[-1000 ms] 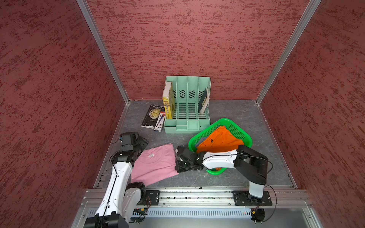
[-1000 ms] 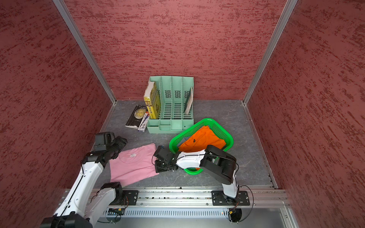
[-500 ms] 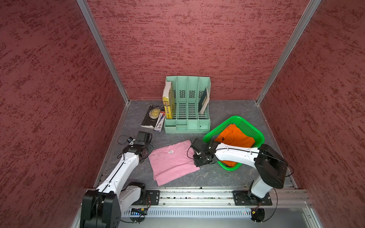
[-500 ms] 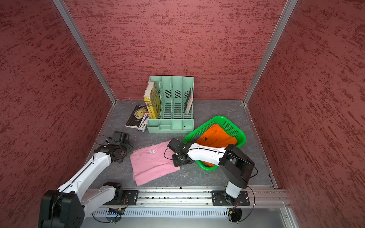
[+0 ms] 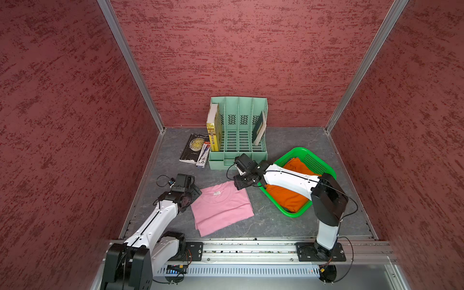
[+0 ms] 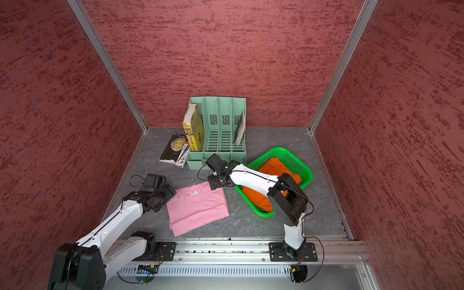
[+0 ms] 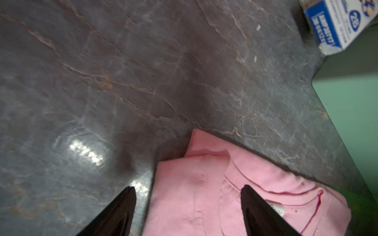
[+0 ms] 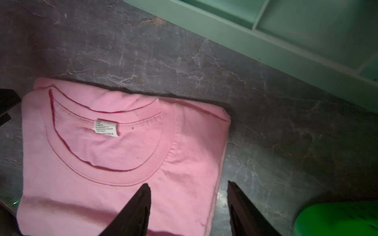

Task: Put the folded t-shirts into the basket
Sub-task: Move the bin to the center of the board, then pick up the T-shirt from the center of the board.

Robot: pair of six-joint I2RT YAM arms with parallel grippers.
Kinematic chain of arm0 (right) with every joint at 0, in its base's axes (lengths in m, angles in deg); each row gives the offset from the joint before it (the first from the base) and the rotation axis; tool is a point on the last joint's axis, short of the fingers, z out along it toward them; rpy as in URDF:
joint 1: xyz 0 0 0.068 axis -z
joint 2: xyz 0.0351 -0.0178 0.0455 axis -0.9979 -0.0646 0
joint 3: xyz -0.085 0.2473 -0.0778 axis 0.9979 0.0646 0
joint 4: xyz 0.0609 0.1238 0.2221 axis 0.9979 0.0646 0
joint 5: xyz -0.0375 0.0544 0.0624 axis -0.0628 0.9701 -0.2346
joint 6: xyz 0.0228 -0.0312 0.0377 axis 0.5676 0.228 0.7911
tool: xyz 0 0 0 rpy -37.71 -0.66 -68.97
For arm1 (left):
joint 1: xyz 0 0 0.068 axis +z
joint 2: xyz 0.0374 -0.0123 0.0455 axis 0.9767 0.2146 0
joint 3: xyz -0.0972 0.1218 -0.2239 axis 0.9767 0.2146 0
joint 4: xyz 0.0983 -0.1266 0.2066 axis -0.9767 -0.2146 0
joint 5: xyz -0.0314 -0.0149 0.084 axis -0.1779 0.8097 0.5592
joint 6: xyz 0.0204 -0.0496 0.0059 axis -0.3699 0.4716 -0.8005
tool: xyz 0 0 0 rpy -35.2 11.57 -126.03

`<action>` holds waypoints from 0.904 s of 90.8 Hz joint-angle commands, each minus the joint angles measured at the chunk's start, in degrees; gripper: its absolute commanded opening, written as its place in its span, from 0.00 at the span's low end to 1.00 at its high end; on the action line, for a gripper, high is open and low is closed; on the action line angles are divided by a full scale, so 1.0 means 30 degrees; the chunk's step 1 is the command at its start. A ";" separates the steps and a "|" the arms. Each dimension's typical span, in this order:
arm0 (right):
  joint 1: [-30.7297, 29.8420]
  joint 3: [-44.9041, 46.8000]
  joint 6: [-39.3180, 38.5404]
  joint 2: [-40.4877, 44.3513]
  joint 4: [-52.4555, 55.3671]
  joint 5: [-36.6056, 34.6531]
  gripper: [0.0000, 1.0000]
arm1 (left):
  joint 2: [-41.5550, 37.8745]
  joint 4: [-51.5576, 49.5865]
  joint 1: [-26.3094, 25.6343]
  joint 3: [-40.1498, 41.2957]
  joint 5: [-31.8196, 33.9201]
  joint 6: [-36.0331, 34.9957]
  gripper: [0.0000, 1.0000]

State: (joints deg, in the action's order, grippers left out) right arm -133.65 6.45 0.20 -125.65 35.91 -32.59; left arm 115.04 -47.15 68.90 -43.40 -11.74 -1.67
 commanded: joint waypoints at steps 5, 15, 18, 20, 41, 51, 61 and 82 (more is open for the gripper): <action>0.1224 -0.0152 -0.0573 -0.1218 -0.0885 0.1839 0.62 | -0.0352 0.1417 -0.0524 0.1206 -0.0232 -0.0052 0.83; 0.1905 0.0443 -0.0302 -0.1872 -0.2188 0.3912 0.63 | 0.0141 0.1321 -0.0806 0.1262 -0.0027 0.0036 0.83; 0.2012 0.0466 -0.0290 -0.2127 -0.2341 0.4425 0.63 | 0.0271 0.1179 -0.0951 0.1232 0.0215 0.0102 0.83; 0.2051 0.0468 -0.0290 -0.2255 -0.2416 0.4627 0.63 | 0.0338 0.1176 -0.1041 0.1182 0.0290 0.0112 0.83; 0.2336 -0.0248 -0.0467 -0.3950 -0.2539 0.6352 0.63 | 0.2260 0.1872 -0.1233 0.0367 0.0504 0.0100 0.70; 0.2514 -0.0322 -0.0648 -0.4315 -0.2638 0.6628 0.62 | 0.2553 0.1967 -0.1458 0.0185 0.0689 0.0049 0.58; 0.2937 -0.0401 -0.0735 -0.4874 -0.3270 0.7907 0.44 | 0.2007 0.2862 -0.1581 0.0599 0.0277 -0.0574 0.37; 0.3416 0.0922 -0.0691 -0.4395 -0.6721 1.0922 0.03 | 0.0565 0.5276 -0.1583 0.1623 -0.1650 -0.1852 0.00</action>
State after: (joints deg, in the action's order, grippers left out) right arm -123.94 5.88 -1.39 -138.83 22.18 -5.42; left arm 119.45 -36.81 64.42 -39.93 -12.99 -4.77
